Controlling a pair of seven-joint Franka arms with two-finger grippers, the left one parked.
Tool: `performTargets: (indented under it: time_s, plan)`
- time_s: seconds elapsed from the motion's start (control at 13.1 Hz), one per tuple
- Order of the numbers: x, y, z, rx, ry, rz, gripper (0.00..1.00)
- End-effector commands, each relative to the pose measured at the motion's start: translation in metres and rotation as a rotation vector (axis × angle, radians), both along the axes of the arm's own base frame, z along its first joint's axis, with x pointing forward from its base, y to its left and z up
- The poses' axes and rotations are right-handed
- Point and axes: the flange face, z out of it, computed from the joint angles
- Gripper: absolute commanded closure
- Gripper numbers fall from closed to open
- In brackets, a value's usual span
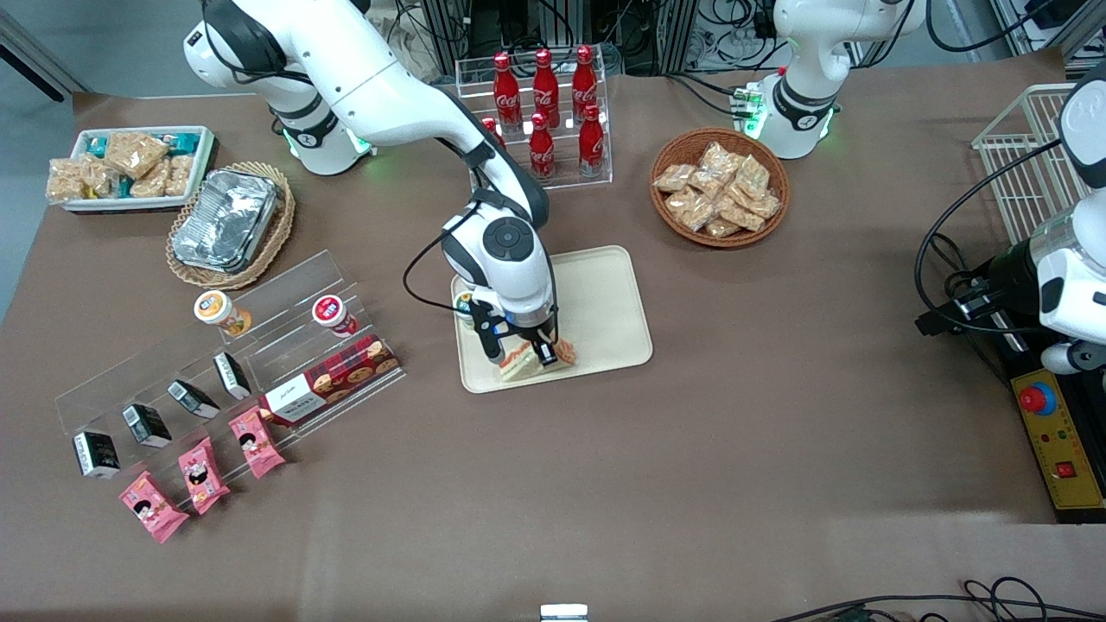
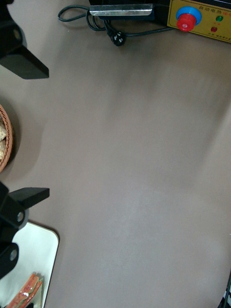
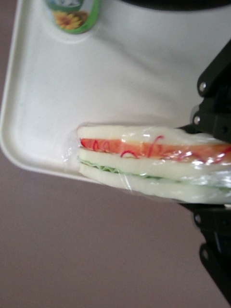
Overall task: Place sandwich on tray
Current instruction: 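Open the right gripper to release the sandwich onto the tray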
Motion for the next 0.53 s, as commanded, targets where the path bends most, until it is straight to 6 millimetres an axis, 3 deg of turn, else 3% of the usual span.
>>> performTargets:
  time_s: [0.0,0.23,0.46]
  plan:
    - [0.008,0.002,0.014,-0.012,-0.039,0.026,0.0]
    - [0.008,0.001,0.033,-0.026,-0.027,0.037,0.0]
    - [0.005,-0.004,0.076,-0.034,0.011,0.061,0.0]
